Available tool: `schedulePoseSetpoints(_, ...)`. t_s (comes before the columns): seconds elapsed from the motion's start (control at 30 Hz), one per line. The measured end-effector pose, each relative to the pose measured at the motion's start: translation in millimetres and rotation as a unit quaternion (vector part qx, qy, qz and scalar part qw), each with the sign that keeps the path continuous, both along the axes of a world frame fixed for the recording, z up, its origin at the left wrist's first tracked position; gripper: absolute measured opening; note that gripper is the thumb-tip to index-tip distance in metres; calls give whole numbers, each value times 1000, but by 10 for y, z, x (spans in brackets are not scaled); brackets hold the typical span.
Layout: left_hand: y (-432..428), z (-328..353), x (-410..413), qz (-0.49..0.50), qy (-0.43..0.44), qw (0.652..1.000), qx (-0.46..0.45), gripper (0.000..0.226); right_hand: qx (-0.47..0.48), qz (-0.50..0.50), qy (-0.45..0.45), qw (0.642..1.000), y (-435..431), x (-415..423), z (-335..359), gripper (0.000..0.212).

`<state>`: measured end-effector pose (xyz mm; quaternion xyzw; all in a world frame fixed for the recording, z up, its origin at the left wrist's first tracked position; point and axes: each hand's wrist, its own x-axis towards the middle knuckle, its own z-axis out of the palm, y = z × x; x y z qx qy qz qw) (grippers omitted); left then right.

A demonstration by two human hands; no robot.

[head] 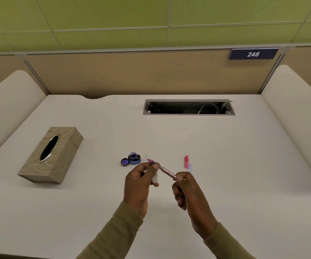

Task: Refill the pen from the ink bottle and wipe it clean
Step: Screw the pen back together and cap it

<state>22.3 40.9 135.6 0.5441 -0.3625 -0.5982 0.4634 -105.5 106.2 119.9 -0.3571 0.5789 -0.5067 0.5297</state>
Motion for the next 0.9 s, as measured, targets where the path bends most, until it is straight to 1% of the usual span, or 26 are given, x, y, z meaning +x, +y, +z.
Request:
schedulePoseSetpoints(0.03,-8,-5,-1,-1,-1,1000,1,10,-10,2,5,1000,-4,-7,-6,17)
schedulePoseSetpoints(0.07,-15,-7,-1,-2,-1,1000,2,9,-19,-1,16,1000,-4,-11,-15,15)
schedulePoseSetpoints(0.1,-21,-7,0,-2,1,1000,2,9,-23,-7,24,999,-3,-11,-24,18)
schedulePoseSetpoints(0.23,-44,-3,-2,-8,8,1000,0,10,-2,-20,29,999,-26,-16,-27,45)
schedulePoseSetpoints(0.27,-49,-4,-7,-7,8,1000,2,10,-1,-17,27,999,-34,-17,-28,44)
schedulePoseSetpoints(0.37,-58,-16,-11,-4,4,1000,8,9,-27,-10,49,998,-55,-24,-53,17)
schedulePoseSetpoints(0.4,-60,-18,-12,-4,4,1000,9,9,-39,-8,67,997,-58,-28,-65,13)
schedulePoseSetpoints(0.47,-63,-21,-12,-4,5,1000,9,9,-43,-11,85,995,-59,-22,-72,22)
schedulePoseSetpoints(0.53,-67,-25,-16,-4,6,1000,7,9,-21,-19,77,997,-61,-22,-70,38)
schedulePoseSetpoints(0.57,-68,-29,-20,-5,5,1000,7,9,-11,-21,69,997,-63,-26,-67,43)
schedulePoseSetpoints(0.6,-71,-34,-23,-4,3,1000,8,9,-9,-20,62,998,-66,-30,-66,42)
schedulePoseSetpoints(0.7,-71,-47,-25,-5,2,1000,10,10,-28,-22,41,999,-79,-49,-77,19)
schedulePoseSetpoints(0.73,-70,-49,-27,-5,3,1000,11,10,-33,-24,41,998,-82,-56,-83,16)
schedulePoseSetpoints(0.77,-67,-47,-28,-5,2,1000,12,10,-32,-27,46,998,-83,-59,-90,18)
schedulePoseSetpoints(0.87,-57,-35,-42,-9,1,1000,10,10,-6,-44,55,998,-84,-53,-101,36)
schedulePoseSetpoints(0.9,-53,-29,-51,-11,1,1000,9,10,-1,-47,55,997,-84,-55,-109,39)
